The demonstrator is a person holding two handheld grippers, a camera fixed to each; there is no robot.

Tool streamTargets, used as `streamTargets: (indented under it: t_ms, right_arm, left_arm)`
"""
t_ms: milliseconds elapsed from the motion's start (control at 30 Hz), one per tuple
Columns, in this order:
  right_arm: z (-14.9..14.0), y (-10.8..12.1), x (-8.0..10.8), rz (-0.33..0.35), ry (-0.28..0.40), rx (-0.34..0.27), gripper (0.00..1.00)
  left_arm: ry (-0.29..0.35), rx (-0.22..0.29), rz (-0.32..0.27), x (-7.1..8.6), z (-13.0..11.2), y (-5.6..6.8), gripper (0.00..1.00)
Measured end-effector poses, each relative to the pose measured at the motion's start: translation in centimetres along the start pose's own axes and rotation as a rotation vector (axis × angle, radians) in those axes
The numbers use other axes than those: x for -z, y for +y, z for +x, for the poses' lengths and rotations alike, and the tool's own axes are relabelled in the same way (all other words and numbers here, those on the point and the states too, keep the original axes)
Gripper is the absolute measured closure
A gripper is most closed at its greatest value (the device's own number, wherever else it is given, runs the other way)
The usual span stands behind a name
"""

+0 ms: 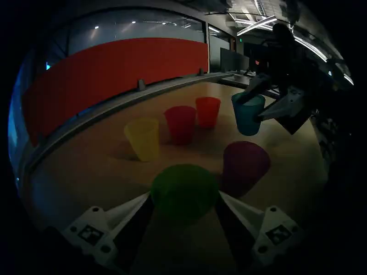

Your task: Pour water

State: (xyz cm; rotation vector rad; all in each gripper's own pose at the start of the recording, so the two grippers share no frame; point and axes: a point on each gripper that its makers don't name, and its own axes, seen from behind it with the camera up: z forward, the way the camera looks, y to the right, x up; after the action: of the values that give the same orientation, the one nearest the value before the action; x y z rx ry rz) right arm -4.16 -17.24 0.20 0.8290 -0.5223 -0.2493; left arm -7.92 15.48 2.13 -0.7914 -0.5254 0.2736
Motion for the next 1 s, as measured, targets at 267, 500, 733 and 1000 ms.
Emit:
streamTargets:
  t_ms: [267, 500, 733, 1000]
  right_arm:
    - [-0.6, -0.5, -0.4, 0.002, -0.011, 0.005, 0.07]
    - [-0.7, -1.0, -0.6, 0.008, -0.010, 0.003, 0.07]
    - [-1.6, -1.8, -1.2, 0.024, -0.020, -0.002, 0.06]
    - [-3.4, -2.5, -2.2, 0.034, -0.046, -0.008, 0.05]
  left_arm:
    - [-0.004, 0.005, -0.004, 0.2, -0.3, 0.0, 0.10]
    - [-0.018, -0.016, 0.006, 0.5, -0.6, -0.2, 0.08]
    - [-0.037, -0.023, 0.014, 1.6, -1.3, -0.2, 0.05]
    - [-0.024, -0.012, 0.046, 3.6, -1.6, -0.5, 0.02]
